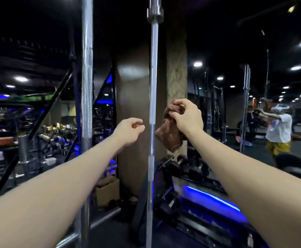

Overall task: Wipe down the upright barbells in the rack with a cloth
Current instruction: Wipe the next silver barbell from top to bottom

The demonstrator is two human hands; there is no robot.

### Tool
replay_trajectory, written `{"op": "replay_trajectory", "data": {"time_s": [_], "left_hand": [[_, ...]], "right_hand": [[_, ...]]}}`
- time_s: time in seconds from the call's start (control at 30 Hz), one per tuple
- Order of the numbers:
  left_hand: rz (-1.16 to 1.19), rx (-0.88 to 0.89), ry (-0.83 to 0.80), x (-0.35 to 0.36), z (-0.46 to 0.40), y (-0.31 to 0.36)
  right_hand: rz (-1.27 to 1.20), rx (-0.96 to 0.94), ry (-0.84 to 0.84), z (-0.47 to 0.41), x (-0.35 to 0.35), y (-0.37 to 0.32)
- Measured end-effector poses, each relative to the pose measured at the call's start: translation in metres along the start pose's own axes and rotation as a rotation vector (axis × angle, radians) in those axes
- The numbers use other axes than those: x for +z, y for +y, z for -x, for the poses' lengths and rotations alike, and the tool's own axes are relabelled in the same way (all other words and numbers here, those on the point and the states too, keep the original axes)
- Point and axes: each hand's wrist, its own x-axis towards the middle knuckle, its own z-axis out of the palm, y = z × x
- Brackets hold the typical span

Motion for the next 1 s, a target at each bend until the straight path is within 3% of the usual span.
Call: {"op": "replay_trajectory", "data": {"time_s": [0.37, 0.9, 1.0], "left_hand": [[-0.021, 0.161, 0.323, -0.001, -0.172, 0.057], [-0.115, 0.603, 0.629, -0.063, -0.361, 0.145], [-0.165, 0.665, 0.661, -0.069, -0.382, 0.160]], "right_hand": [[-0.066, -0.367, 0.092, -0.201, 0.008, -0.003], [-0.134, -0.522, 0.467, -0.388, 0.046, -0.066], [-0.100, -0.648, 0.492, -0.409, 0.047, -0.073]]}}
